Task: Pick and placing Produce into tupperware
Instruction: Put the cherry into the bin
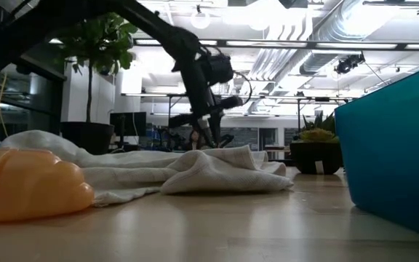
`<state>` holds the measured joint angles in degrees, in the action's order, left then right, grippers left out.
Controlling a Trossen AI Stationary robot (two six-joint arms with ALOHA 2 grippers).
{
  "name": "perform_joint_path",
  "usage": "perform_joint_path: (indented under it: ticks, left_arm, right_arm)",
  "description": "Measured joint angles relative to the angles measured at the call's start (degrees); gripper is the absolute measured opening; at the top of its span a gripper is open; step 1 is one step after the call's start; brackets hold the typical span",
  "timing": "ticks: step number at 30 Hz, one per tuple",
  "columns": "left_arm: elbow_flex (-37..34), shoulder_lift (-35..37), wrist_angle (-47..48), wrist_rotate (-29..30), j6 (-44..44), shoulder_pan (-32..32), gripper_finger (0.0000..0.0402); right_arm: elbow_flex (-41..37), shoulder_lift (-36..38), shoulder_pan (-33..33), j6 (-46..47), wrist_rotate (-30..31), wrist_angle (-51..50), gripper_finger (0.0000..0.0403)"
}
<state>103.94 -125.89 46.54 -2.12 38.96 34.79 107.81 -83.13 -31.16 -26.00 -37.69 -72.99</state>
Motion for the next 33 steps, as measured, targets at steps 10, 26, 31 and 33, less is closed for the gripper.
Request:
perform_joint_path:
  ticks: [10,26,31,33]
  left_arm:
    - [0.0,4.55,0.82,2.43,-1.68,-3.79,0.0055]
    - [0.0,11.93,5.26,7.16,-2.22,-15.02,0.0055]
    - [0.0,15.63,6.49,10.37,-0.98,-19.21,0.0055]
    - [0.02,17.14,7.16,12.29,-0.05,-20.96,0.0055]
  right_arm:
    - [0.0,0.02,-0.09,-0.12,0.83,-0.26,0.0129]
    - [0.01,5.93,-4.93,-0.56,-1.46,-1.41,0.0129]
    - [-8.4,8.65,-4.96,-0.85,-6.15,1.42,0.0129]
    - [-14.26,10.62,-4.96,0.65,-6.09,4.14,0.0129]
